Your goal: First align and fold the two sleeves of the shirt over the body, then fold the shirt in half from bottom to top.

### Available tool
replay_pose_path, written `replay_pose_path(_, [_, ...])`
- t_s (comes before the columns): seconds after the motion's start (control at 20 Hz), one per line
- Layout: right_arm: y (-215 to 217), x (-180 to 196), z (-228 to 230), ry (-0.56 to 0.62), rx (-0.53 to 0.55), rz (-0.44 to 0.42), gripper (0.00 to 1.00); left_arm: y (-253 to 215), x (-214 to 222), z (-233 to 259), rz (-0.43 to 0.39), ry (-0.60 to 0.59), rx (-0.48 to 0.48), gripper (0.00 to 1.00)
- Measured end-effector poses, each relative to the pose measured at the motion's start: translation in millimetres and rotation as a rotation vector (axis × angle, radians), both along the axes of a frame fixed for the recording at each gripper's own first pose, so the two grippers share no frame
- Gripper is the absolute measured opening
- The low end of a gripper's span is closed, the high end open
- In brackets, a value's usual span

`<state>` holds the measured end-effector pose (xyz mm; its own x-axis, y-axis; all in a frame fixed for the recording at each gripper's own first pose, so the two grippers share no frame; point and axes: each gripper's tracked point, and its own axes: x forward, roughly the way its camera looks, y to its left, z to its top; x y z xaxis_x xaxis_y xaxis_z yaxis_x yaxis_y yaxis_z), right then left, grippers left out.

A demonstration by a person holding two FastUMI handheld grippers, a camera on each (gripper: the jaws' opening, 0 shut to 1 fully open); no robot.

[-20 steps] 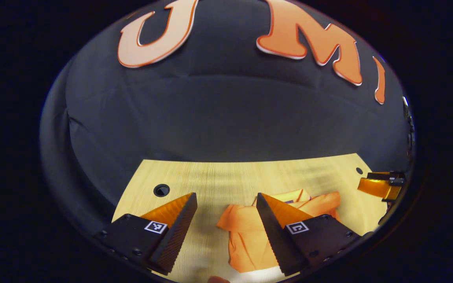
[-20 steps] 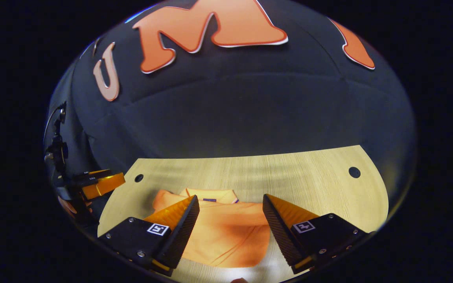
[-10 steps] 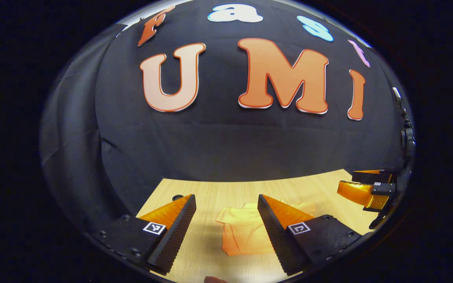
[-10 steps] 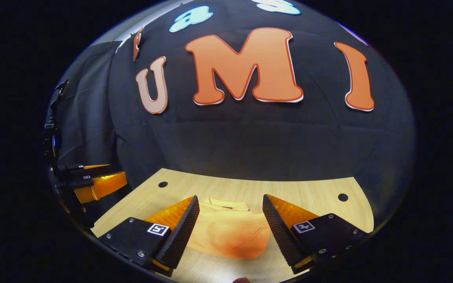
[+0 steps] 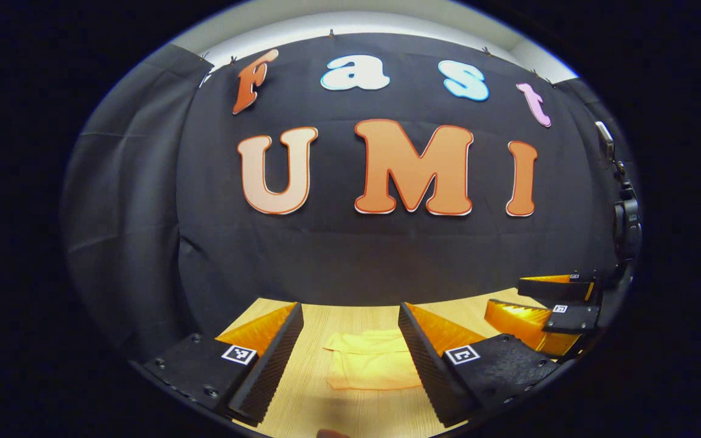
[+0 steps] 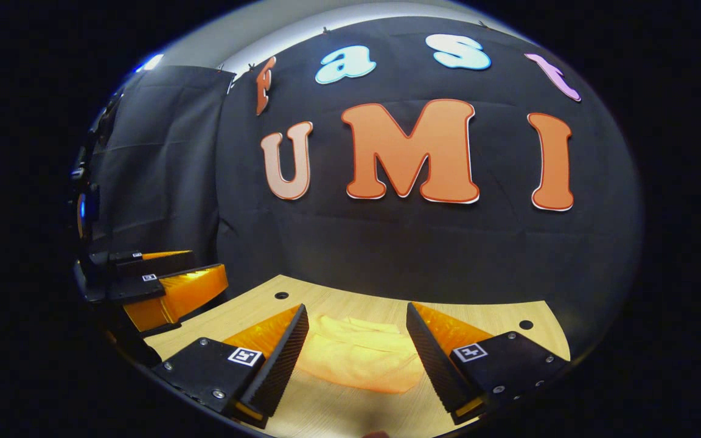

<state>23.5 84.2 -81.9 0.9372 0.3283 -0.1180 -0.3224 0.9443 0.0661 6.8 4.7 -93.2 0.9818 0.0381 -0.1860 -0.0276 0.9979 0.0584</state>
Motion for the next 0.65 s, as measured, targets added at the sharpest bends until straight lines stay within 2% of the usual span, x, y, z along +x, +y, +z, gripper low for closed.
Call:
replay_pose_path(0.15, [4.5, -22.4, 2.7, -0.029, -0.011, 0.013, 0.98, -4.1, -24.4, 8.7, 0.014, -0.038, -0.006, 0.96])
replay_pose_path(0.4, [16.8, -56.4, 10.4, -0.075, 0.035, 0.037, 0.98, -3.9, -61.4, 12.3, 0.049, -0.096, -0.056, 0.96])
replay_pose_path(0.65, [12.2, -77.6, 13.2, -0.139, 0.013, 0.023, 0.98, -3.3, -85.3, 5.2, 0.050, -0.093, -0.030, 0.96])
